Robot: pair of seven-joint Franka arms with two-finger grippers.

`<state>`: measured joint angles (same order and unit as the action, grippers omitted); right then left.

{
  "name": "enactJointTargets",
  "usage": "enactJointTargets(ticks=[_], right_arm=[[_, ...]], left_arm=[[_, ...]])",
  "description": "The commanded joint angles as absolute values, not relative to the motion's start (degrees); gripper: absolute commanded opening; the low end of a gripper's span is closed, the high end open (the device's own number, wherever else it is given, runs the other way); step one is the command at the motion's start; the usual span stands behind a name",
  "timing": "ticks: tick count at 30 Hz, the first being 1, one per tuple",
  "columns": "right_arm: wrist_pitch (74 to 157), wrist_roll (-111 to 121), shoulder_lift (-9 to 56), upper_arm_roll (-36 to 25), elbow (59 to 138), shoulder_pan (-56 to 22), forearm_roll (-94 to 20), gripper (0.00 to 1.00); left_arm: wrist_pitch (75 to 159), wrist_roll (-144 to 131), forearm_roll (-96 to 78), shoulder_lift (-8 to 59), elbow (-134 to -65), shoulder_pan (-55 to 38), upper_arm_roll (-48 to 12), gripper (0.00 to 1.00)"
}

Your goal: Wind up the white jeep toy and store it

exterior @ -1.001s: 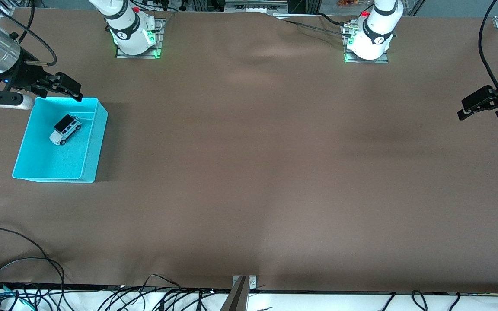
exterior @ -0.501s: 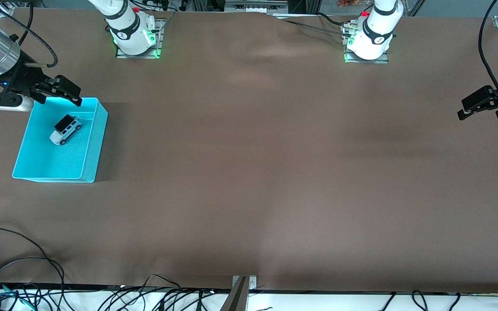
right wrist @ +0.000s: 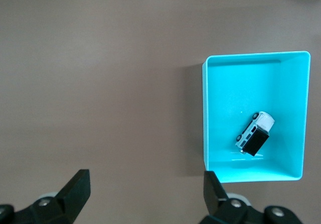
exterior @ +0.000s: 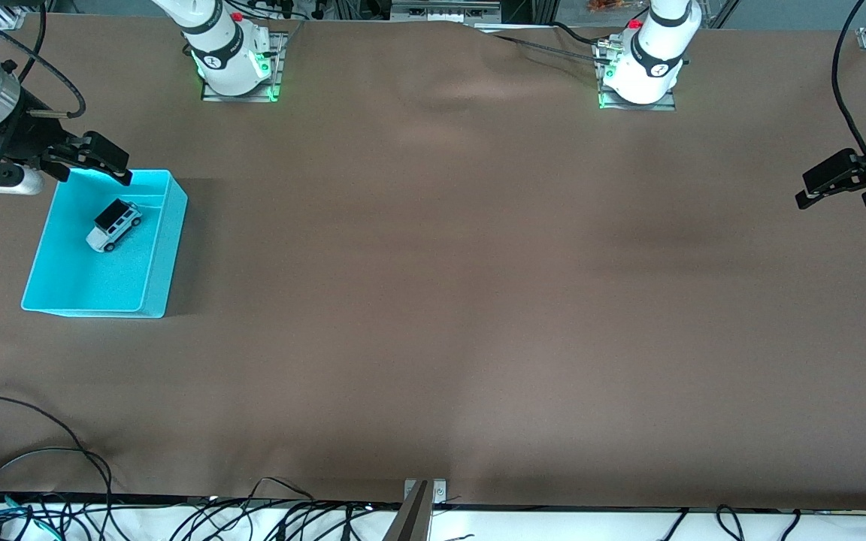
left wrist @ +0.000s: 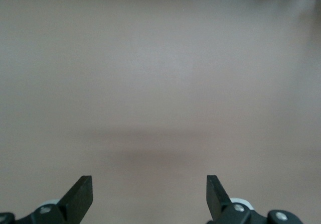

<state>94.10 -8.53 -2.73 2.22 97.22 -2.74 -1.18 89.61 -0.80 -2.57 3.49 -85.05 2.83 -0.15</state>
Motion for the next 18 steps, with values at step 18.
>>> enactJointTargets(ticks=[18], right_arm=[[92.4,-6.0,-2.5,0.7,96.4,-3.6,0.4,1.00]], left_arm=[[89.3,0.3,-4.2,3.3,-84.3,2.7,0.4,1.00]])
